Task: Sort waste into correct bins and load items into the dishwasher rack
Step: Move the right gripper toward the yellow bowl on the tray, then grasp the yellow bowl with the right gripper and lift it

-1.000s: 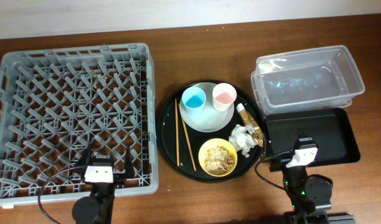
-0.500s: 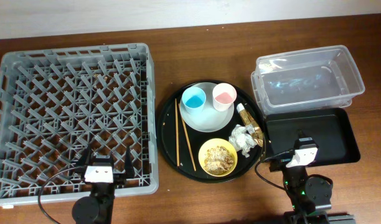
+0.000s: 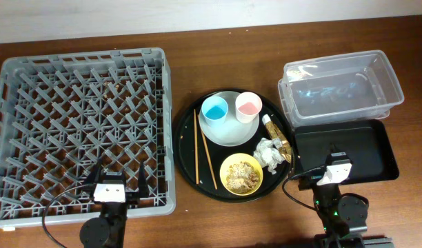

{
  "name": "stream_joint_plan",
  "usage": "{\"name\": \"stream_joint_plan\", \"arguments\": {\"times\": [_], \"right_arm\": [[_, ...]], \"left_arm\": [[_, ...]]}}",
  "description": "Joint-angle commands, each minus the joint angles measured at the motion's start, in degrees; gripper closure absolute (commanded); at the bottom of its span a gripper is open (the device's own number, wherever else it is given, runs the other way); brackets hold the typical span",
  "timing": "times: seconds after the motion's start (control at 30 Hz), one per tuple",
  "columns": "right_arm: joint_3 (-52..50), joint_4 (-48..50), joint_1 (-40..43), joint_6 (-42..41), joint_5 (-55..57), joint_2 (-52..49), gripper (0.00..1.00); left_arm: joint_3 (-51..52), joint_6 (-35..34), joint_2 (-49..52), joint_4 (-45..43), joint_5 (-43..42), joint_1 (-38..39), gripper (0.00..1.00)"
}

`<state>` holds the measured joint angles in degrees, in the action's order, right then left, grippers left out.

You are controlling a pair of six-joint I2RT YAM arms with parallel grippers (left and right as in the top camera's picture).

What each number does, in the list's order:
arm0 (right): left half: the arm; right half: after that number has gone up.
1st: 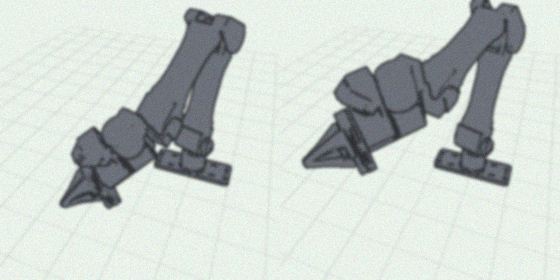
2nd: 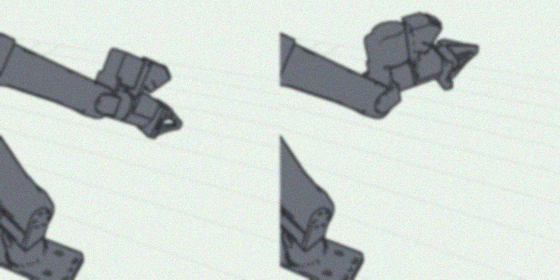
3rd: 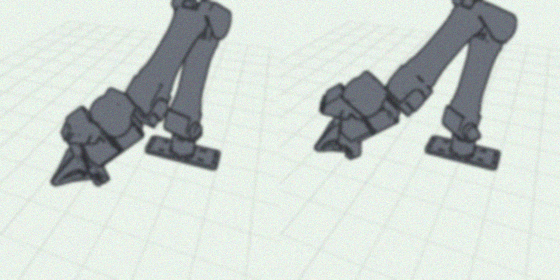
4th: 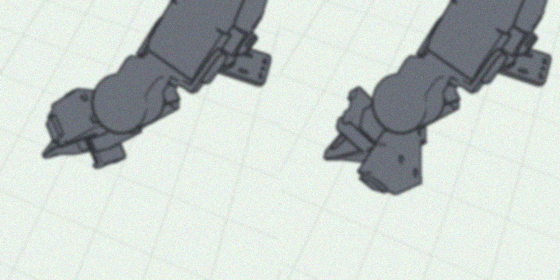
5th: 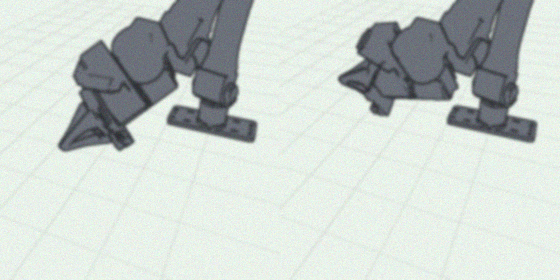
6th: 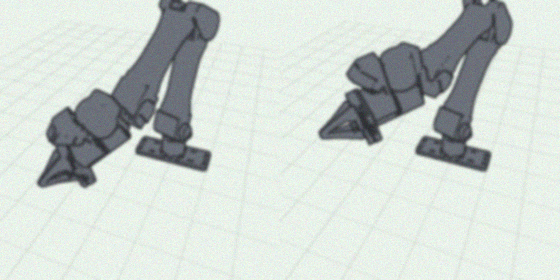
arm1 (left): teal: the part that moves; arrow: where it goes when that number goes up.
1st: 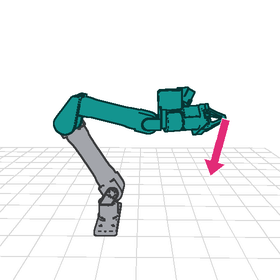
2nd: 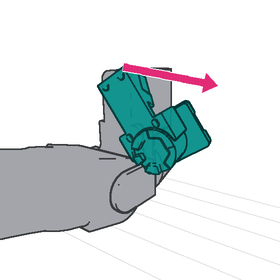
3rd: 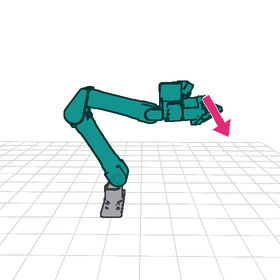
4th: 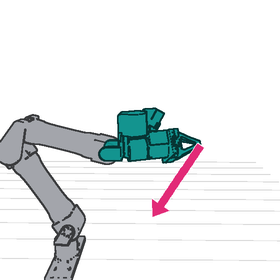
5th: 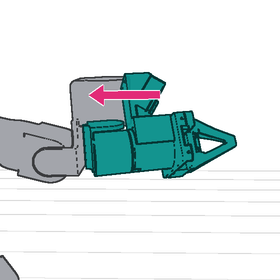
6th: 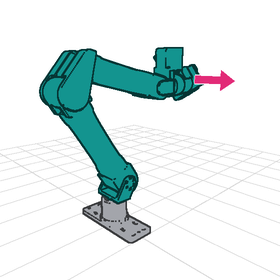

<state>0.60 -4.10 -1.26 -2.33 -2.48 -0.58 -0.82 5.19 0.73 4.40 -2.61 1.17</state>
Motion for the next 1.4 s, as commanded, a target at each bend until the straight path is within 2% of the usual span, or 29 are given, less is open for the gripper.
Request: {"name": "stream_joint_plan", "arguments": {"times": [0.0,0.1,0.17,0.23,0.27,0.4,0.53,0.6,0.63,0.67,0.73,0.8,0.87,1.0,1.07,1.13,1.27,1.37], "right_arm": [[-0.28,-0.22,0.15,0.37,-0.39,0.22,0.01],[-0.28,-0.22,0.15,-1.40,-0.85,0.17,0.01],[0.39,-0.79,0.15,-2.86,-5.16,0.15,0.01],[3.80,-4.57,0.15,-4.39,-6.38,-0.20,0.01],[8.96,-8.81,0.15,-4.37,-6.38,-1.86,0.01],[35.06,-24.96,0.15,-3.93,-8.81,-22.47,0.02],[64.76,-51.69,0.15,-3.93,-11.04,-46.69,0.01],[71.49,-56.98,0.15,-3.89,-14.10,-51.71,0.01],[71.80,-57.51,0.15,-3.91,-17.79,-52.57,0.01],[71.78,-58.77,0.15,-3.98,-20.24,-53.75,0.33],[71.78,-61.35,-0.66,-4.15,-20.52,-55.45,0.57],[71.63,-63.30,-7.02,-4.11,-20.35,-57.66,0.62],[71.28,-63.43,-13.84,-4.24,-18.10,-59.52,0.62],[70.93,-62.69,-35.93,-20.74,-3.06,-71.34,0.55],[70.93,-60.15,-46.03,-27.85,5.38,-81.66,0.54],[70.93,-56.41,-49.35,-29.83,7.78,-89.83,0.54],[70.93,-51.06,-49.31,-29.94,7.96,-102.55,0.55],[70.84,-50.49,-49.31,-30.67,9.20,-105.68,0.68]], "left_arm": [[0.31,0.92,-0.44,0.00,-0.83,0.17,0.01],[0.31,0.92,-0.44,0.00,-0.83,0.17,0.01],[0.31,0.92,-0.44,0.00,-0.83,0.17,0.01],[0.31,0.92,-0.44,0.00,-0.83,0.17,0.01],[0.31,0.92,-0.44,0.00,-0.83,0.17,0.01],[0.31,0.92,-0.44,0.00,-0.83,0.17,0.01],[0.31,0.92,-0.44,0.00,-0.83,0.17,0.01],[0.31,0.92,-0.44,0.00,-0.83,0.17,0.01],[0.31,0.92,-0.44,0.00,-0.83,0.17,0.01],[0.31,0.92,-0.44,0.00,-0.83,0.17,0.01],[0.31,0.92,-0.44,0.00,-0.83,0.17,0.01],[0.31,0.92,-0.44,0.00,-0.83,0.17,0.01],[0.31,0.92,-0.44,0.00,-0.83,0.17,0.01],[0.31,0.92,-0.44,0.00,-0.83,0.17,0.01],[0.31,0.92,-0.44,0.00,-0.83,0.17,0.00],[0.31,0.92,-0.44,0.00,-0.83,0.17,0.01],[0.31,0.92,-0.44,0.00,-0.83,0.17,0.01],[0.31,0.92,-0.44,0.00,-0.83,0.17,0.01]]}}
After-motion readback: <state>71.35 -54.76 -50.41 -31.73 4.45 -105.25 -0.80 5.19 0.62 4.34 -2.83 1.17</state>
